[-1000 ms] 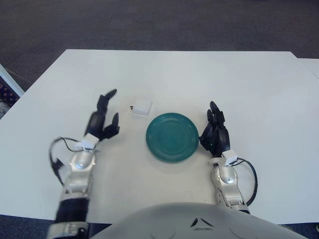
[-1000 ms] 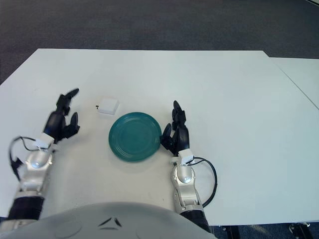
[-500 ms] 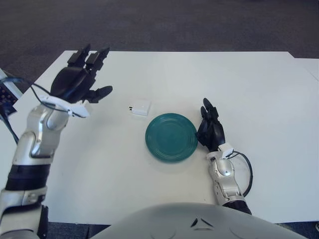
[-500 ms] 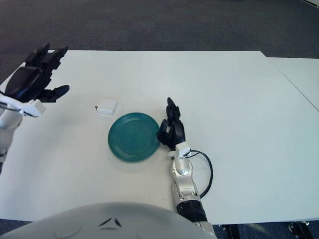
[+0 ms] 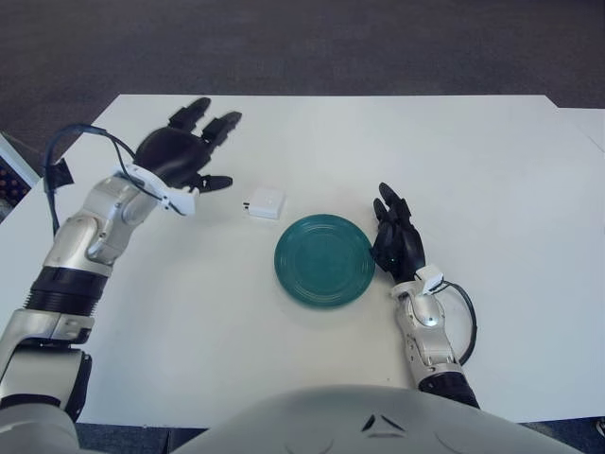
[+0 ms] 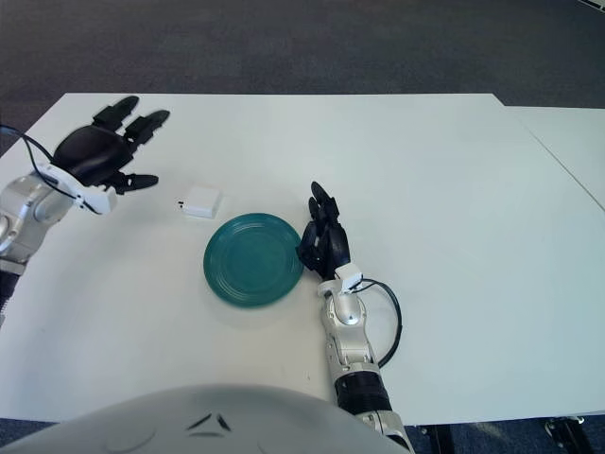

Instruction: Put the charger into the plate.

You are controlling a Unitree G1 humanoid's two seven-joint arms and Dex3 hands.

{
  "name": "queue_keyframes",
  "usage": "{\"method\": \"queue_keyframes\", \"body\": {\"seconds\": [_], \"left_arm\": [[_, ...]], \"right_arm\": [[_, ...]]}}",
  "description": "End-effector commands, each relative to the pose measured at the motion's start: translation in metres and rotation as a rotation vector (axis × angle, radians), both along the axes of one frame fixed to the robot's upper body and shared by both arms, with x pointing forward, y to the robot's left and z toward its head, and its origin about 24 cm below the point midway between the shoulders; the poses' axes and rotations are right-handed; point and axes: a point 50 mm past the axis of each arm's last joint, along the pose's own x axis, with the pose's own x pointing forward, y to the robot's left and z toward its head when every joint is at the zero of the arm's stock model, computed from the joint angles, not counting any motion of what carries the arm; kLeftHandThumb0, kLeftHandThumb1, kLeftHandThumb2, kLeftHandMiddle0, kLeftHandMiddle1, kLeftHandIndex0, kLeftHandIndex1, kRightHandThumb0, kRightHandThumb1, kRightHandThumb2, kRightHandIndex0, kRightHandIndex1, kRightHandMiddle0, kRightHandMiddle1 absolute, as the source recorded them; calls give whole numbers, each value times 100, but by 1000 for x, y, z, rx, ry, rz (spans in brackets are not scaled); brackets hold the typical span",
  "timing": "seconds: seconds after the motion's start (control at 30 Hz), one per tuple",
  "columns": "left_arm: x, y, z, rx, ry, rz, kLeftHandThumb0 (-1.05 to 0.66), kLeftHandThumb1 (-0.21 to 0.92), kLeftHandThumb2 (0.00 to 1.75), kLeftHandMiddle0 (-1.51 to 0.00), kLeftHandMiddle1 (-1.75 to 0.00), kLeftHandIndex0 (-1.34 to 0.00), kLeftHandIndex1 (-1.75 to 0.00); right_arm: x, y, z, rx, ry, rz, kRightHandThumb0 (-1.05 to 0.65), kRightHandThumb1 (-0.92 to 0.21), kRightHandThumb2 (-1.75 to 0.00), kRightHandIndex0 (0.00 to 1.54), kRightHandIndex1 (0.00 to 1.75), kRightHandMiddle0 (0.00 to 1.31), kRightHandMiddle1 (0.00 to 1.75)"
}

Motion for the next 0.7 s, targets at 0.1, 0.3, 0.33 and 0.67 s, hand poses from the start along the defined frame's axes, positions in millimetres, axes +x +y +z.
{"method": "queue_keyframes", "body": {"seconds": [0.1,0.3,0.33,0.67], "left_arm": [[16,-14,-24,156,58,-118,-105,92,56,0,0,0,-21],[18,-20,-37,177,89,-155,-105,92,52,0,0,0,-24],[18,-22,-41,181,100,-160,-105,92,52,0,0,0,-24],[18,-29,-62,197,176,-180,-105,92,52,0,0,0,-33]], "right_arm": [[-28,-14,-62,-13,305,-122,-74,-92,-95,9,0,0,30],[-28,-12,-61,-27,282,-101,-73,-92,-95,8,0,0,34],[-29,-10,-61,-28,279,-94,-73,-92,-95,8,0,0,34],[-34,-5,-61,-5,247,-45,-69,-92,-100,9,0,0,38]]}}
